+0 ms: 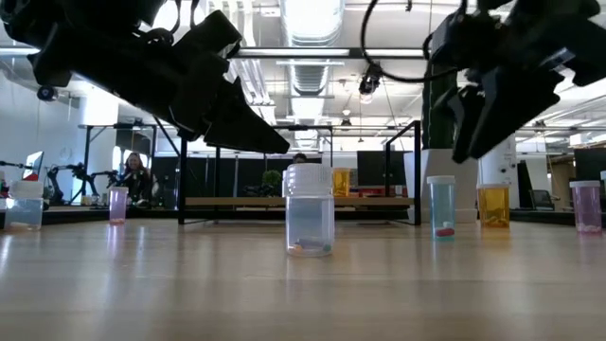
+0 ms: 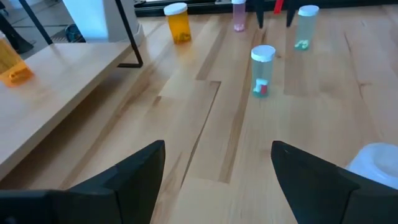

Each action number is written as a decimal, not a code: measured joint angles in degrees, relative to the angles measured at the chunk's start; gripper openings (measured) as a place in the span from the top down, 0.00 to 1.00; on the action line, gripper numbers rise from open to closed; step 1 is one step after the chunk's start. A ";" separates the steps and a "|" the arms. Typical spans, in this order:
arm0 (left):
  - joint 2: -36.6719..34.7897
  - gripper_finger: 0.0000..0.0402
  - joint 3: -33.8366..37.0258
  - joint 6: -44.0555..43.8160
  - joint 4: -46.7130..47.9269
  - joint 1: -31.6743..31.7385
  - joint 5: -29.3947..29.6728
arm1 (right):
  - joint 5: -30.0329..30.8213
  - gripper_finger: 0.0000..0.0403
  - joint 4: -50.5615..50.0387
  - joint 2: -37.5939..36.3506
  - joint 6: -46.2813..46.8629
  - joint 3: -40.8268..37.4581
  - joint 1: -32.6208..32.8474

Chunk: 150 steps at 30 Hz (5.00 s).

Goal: Pick and place medicine bottles onto shelf by color
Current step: Put the top green medicine bottle on the shelf, then put the right transparent medicine bottle on the shelf

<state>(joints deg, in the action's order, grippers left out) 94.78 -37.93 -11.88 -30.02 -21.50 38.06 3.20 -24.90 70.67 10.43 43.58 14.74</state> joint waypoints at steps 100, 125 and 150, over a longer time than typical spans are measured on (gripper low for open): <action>0.07 0.31 0.70 -1.27 -1.03 0.15 -0.08 | -1.79 0.45 -21.03 30.06 -21.72 46.98 -47.39; -0.15 0.31 0.22 3.67 -2.97 -1.94 -10.75 | -1.46 0.59 12.50 0.06 -7.45 7.87 -2.66; 15.17 0.32 -11.26 -2.29 -3.91 -5.18 -13.47 | 18.01 0.59 40.25 -3.62 0.21 -13.28 14.51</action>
<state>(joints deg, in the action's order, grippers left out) 109.95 -49.19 -14.17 -33.93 -26.68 24.59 21.21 15.35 67.05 10.64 30.30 29.26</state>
